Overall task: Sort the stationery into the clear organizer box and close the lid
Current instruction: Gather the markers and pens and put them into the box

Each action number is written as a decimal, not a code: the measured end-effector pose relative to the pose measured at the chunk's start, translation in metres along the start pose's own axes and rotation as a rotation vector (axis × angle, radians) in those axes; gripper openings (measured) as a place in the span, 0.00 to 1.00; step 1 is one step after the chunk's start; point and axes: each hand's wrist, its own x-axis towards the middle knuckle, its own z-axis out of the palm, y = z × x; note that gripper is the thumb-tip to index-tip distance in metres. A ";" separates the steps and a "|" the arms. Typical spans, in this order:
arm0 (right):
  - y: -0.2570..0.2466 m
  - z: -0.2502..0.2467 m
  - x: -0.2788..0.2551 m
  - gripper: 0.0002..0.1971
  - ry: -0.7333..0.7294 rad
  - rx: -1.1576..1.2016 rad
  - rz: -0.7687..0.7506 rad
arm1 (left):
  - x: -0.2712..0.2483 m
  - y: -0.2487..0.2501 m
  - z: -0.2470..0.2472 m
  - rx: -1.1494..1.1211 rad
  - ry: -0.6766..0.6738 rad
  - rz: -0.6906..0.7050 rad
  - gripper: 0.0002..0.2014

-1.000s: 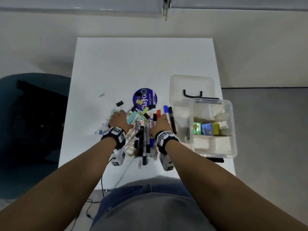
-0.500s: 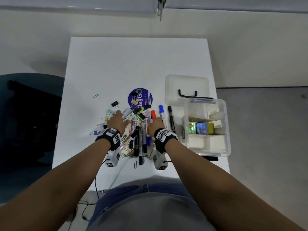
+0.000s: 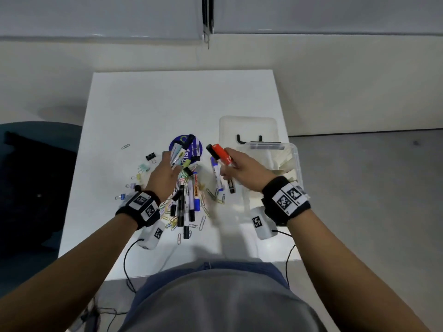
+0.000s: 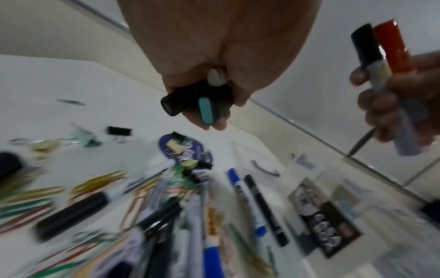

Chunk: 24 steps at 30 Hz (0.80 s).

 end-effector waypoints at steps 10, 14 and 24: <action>0.073 -0.031 -0.074 0.21 -0.250 -0.877 0.387 | -0.037 0.091 0.045 0.232 -0.402 0.303 0.21; 0.091 -0.008 -0.068 0.21 -0.213 -0.741 0.337 | -0.044 0.103 0.062 0.344 -0.474 0.381 0.20; 0.110 -0.080 -0.102 0.16 0.174 -0.520 0.455 | -0.048 0.156 0.107 0.743 -0.552 0.604 0.20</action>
